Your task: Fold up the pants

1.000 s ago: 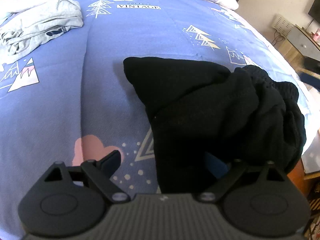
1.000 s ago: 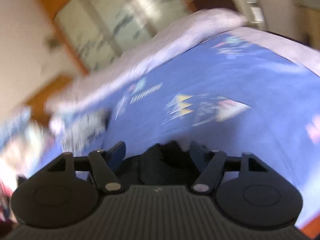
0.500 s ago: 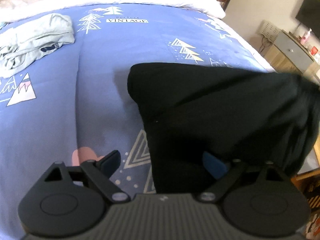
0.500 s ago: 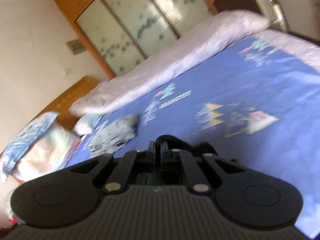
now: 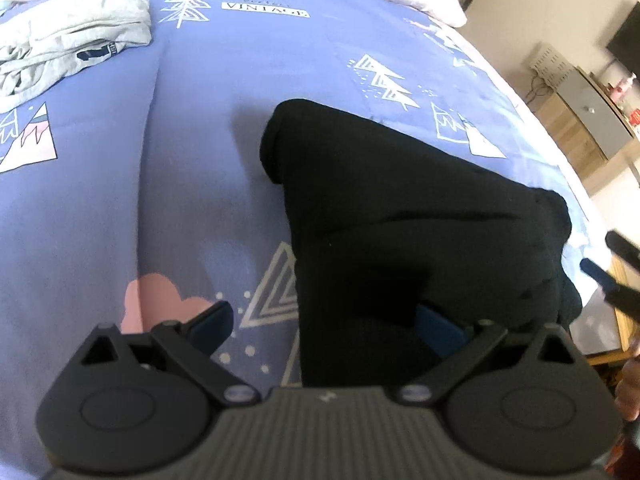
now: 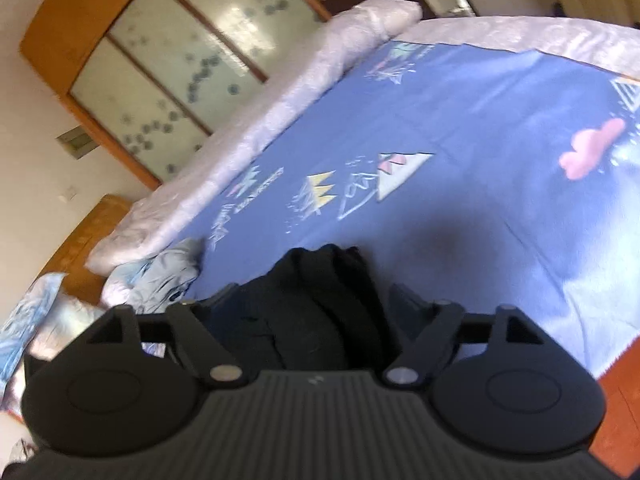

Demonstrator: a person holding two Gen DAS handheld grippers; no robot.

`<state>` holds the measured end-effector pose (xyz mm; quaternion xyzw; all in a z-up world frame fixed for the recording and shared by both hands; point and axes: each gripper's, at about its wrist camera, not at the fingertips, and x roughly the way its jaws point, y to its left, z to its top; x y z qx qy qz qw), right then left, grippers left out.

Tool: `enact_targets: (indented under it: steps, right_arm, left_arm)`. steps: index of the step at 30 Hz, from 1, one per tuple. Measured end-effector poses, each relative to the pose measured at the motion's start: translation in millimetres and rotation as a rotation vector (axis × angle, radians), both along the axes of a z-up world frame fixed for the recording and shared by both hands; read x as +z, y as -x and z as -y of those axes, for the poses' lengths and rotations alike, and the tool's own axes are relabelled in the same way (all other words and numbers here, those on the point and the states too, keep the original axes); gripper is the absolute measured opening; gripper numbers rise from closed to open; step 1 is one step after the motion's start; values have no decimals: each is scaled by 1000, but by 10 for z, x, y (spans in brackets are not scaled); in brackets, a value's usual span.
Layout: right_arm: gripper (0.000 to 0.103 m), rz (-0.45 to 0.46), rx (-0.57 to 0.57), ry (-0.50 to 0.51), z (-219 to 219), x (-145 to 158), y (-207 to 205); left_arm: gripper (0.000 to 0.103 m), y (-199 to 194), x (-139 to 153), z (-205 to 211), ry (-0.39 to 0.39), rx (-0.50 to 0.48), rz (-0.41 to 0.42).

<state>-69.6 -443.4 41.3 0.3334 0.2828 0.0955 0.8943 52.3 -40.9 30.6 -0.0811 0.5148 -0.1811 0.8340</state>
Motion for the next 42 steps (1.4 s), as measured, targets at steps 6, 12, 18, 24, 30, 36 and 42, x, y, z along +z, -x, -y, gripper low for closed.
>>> enact_targets:
  steps: [6, 12, 18, 24, 30, 36, 42]
  right_arm:
    - [86, -139, 50, -46, -139, -333, -282]
    - [48, -175, 87, -131, -339, -250, -217]
    - [41, -23, 137, -220, -491, 310, -299]
    - [41, 195, 231, -257, -811, 978, -384]
    - [42, 108, 289, -215, -1235, 726, -662]
    - [43, -167, 268, -104, -1529, -169, -706]
    - [73, -153, 208, -133, -1287, -64, -513]
  left_arm:
    - [99, -38, -147, 84, 3, -10, -34]
    - [35, -111, -114, 141, 30, -40, -13]
    - [27, -196, 440, -355, 185, 67, 68]
    - [27, -22, 1202, -842, 216, 132, 272]
    - [28, 74, 879, -981, 35, 224, 245]
    - [37, 11, -61, -1058, -102, 287, 64]
    - [58, 52, 37, -1198, -74, 289, 105]
